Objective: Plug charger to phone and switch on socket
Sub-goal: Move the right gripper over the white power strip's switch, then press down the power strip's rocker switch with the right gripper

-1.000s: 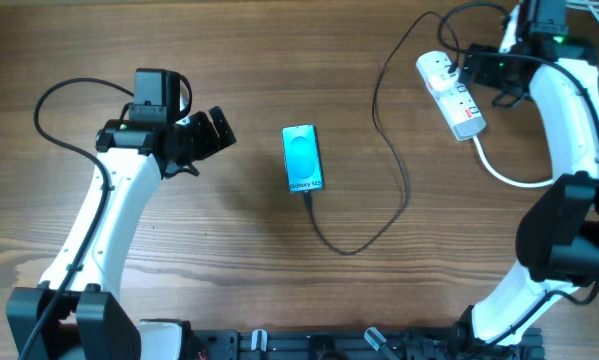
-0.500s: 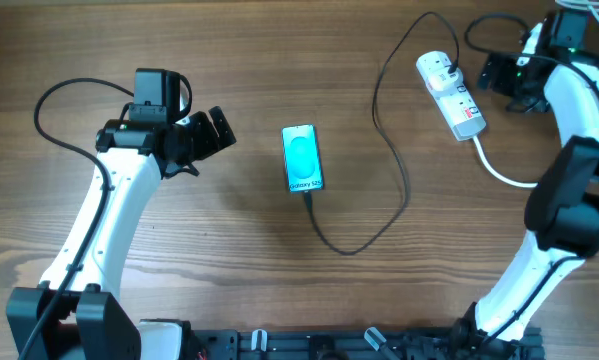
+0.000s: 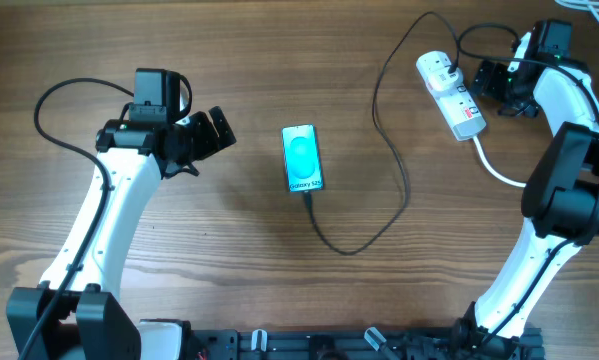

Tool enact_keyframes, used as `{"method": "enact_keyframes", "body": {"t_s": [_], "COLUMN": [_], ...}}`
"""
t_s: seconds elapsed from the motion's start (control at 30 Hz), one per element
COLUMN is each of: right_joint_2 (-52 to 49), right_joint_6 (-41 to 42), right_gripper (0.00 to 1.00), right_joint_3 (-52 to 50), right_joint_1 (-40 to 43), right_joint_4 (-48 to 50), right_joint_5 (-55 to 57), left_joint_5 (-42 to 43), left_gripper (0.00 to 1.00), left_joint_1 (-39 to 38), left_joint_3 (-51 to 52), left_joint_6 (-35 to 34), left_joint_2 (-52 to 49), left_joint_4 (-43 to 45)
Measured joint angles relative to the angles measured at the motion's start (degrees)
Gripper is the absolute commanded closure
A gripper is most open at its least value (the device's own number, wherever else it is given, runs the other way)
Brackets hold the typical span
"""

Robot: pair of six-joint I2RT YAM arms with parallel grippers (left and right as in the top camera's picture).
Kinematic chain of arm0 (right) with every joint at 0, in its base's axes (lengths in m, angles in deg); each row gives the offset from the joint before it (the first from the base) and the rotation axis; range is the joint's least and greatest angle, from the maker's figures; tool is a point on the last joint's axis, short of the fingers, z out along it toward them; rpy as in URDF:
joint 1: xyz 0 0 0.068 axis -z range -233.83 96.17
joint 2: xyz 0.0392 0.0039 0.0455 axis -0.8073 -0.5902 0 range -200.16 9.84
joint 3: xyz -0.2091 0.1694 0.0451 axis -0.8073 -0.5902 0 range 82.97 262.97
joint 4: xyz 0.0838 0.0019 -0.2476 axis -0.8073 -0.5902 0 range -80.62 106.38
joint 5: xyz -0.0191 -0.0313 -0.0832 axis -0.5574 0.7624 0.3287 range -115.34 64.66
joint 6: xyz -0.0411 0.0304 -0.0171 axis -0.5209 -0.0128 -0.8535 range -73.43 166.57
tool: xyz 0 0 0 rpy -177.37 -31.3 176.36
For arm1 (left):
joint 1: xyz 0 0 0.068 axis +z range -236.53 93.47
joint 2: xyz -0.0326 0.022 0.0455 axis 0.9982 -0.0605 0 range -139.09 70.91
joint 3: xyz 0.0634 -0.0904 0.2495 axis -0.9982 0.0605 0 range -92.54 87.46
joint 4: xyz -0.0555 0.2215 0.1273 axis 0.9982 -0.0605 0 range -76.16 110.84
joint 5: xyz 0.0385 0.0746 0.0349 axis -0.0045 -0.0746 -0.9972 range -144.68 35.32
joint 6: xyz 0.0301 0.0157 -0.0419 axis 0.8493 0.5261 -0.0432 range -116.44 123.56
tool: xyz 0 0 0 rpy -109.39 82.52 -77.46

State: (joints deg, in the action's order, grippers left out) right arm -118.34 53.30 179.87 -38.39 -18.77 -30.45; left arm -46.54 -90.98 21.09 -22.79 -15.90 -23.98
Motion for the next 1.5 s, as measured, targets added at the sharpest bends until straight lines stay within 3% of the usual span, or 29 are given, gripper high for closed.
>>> {"method": "enact_keyframes", "body": {"t_s": [1.1, 1.5], "right_joint_2": [-0.02, -0.02], "right_joint_6": [0.04, -0.37], "right_gripper": [0.00, 0.00], "right_joint_3": [-2.71, -2.80], "right_joint_1": [0.15, 0.11], "right_joint_4": [2.34, 3.52], "right_joint_5": [-0.50, -6.60], "left_joint_5": [0.00, 0.00], "left_gripper": [0.00, 0.00], "left_joint_1": [0.00, 0.00], "left_joint_3": [0.00, 0.00], "left_joint_6": [0.00, 0.00], "left_joint_2": [0.00, 0.00], "left_joint_4": [-0.02, 0.00]}}
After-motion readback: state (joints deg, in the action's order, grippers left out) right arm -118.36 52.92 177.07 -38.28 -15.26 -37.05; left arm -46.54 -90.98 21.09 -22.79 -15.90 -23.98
